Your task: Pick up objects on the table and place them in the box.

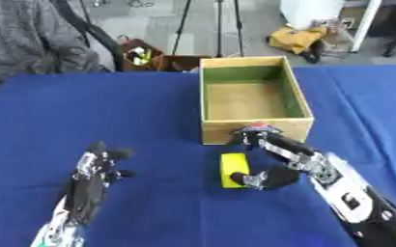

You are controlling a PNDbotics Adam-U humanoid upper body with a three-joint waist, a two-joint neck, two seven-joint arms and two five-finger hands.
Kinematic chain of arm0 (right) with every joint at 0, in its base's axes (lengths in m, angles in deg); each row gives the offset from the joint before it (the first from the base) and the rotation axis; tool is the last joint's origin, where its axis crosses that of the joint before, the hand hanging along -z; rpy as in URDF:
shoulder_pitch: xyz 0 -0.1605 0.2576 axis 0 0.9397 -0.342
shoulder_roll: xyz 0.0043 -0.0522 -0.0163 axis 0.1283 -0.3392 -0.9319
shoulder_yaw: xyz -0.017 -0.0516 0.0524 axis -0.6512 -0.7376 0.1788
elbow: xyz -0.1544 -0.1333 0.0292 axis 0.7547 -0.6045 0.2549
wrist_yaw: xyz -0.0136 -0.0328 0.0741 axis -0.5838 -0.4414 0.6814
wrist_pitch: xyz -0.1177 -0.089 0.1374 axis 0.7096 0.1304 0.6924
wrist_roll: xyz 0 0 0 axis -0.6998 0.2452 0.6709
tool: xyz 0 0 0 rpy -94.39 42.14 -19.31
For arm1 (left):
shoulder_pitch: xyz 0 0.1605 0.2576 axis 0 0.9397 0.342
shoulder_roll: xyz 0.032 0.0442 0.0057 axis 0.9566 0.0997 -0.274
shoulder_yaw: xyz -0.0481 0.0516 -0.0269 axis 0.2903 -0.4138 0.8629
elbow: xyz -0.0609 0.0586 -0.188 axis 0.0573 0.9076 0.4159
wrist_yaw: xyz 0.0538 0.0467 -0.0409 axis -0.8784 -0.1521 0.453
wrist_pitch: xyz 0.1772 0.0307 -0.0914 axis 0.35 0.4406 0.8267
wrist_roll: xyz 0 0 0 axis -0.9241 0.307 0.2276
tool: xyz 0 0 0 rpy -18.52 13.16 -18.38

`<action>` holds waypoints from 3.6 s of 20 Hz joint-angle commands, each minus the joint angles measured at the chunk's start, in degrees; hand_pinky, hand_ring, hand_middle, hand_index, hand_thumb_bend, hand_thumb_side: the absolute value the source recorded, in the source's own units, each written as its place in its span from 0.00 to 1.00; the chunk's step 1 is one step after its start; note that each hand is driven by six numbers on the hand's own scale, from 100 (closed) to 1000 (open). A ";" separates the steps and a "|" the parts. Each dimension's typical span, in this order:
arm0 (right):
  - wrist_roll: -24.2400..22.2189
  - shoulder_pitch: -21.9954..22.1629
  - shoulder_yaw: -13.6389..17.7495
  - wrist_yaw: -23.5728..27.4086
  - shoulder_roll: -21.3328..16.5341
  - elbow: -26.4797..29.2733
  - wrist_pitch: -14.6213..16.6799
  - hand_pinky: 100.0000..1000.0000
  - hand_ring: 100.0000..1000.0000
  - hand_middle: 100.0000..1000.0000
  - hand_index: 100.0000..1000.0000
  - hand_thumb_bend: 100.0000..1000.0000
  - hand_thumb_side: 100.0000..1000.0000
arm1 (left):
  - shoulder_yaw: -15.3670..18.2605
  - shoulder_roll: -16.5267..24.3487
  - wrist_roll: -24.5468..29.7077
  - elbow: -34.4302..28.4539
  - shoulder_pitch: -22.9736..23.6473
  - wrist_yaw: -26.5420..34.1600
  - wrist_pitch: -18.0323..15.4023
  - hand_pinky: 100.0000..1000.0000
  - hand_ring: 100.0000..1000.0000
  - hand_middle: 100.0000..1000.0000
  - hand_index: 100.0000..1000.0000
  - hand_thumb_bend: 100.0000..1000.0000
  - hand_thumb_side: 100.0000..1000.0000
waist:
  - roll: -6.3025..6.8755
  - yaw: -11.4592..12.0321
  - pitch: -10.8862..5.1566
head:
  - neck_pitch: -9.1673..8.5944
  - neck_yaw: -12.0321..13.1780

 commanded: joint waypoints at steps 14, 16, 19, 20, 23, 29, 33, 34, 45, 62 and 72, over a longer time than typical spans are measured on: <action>-1.92 -0.74 -0.07 -2.40 -0.17 -1.33 1.39 0.78 0.98 0.80 0.87 0.29 0.61 | -0.10 0.19 0.10 -0.81 -0.38 -0.14 -0.10 0.66 0.97 0.67 0.62 0.13 1.00 | 0.04 0.04 -0.87 | 0.81 -0.08; -2.06 -0.72 -0.06 -2.66 -0.17 -1.48 1.56 0.78 0.97 0.79 0.87 0.29 0.61 | -0.09 0.19 0.10 -0.81 -0.38 -0.15 -0.10 0.66 0.97 0.67 0.62 0.13 1.00 | 0.08 0.04 -0.89 | 0.91 -0.07; -2.16 -0.69 -0.07 -3.21 -0.16 -1.63 1.79 0.77 0.97 0.73 0.84 0.26 0.60 | -0.08 0.18 0.10 -0.82 -0.37 -0.14 -0.11 0.66 0.97 0.67 0.62 0.13 1.00 | 0.13 0.05 -0.92 | 1.03 -0.07; -2.14 -0.67 -0.06 -3.40 -0.16 -1.65 1.85 0.77 0.96 0.72 0.83 0.26 0.60 | -0.09 0.18 0.11 -0.81 -0.36 -0.14 -0.11 0.66 0.97 0.67 0.62 0.13 1.00 | 0.14 0.05 -0.93 | 1.07 -0.08; -1.47 -0.64 0.11 -3.86 -0.16 -1.69 1.80 0.76 0.95 0.61 0.75 0.20 0.57 | -0.08 0.17 0.11 -0.81 -0.37 -0.13 -0.11 0.66 0.97 0.67 0.62 0.13 1.00 | 0.17 0.03 -0.96 | 1.09 -0.10; 1.59 -0.52 0.25 -4.62 -0.25 -1.84 0.58 0.73 0.88 0.33 0.43 0.00 0.42 | -0.10 0.17 0.09 -0.79 -0.37 -0.15 -0.08 0.66 0.97 0.67 0.62 0.13 1.00 | 0.20 0.02 -1.01 | 1.06 -0.10; 3.39 -0.44 0.34 -4.58 -0.40 -1.67 -0.07 0.72 0.82 0.23 0.31 0.00 0.33 | -0.08 0.17 0.07 -0.79 -0.38 -0.13 -0.09 0.66 0.97 0.67 0.62 0.13 1.00 | 0.18 0.06 -1.06 | 1.14 -0.08; 4.11 -0.45 0.44 -4.50 -0.49 -1.43 -0.32 0.71 0.82 0.22 0.31 0.00 0.33 | -0.07 0.17 0.05 -0.80 -0.39 -0.12 -0.09 0.66 0.97 0.67 0.62 0.13 1.00 | 0.15 0.07 -1.07 | 1.11 -0.08; 8.99 -2.05 1.43 0.64 -5.65 9.91 -3.96 0.71 0.79 0.19 0.28 0.00 0.22 | 0.15 0.34 -0.17 -0.90 -0.37 -0.06 -0.11 0.66 0.97 0.67 0.62 0.13 1.00 | -0.54 -0.17 -1.21 | 1.04 0.57; 14.44 -9.61 4.95 2.01 -12.74 6.22 -10.78 0.71 0.77 0.20 0.30 0.00 0.16 | -1.85 -0.01 1.62 -0.59 -1.22 -0.23 0.35 0.66 0.97 0.67 0.62 0.13 1.00 | -1.52 4.29 -0.94 | -1.12 -1.65; 19.80 -12.08 7.04 -6.19 -11.19 -8.11 -9.42 0.72 0.79 0.25 0.34 0.00 0.22 | -3.25 -0.33 3.09 -0.75 -2.66 -0.21 0.57 0.66 0.97 0.67 0.62 0.13 1.00 | -1.35 8.62 0.48 | -2.97 -4.55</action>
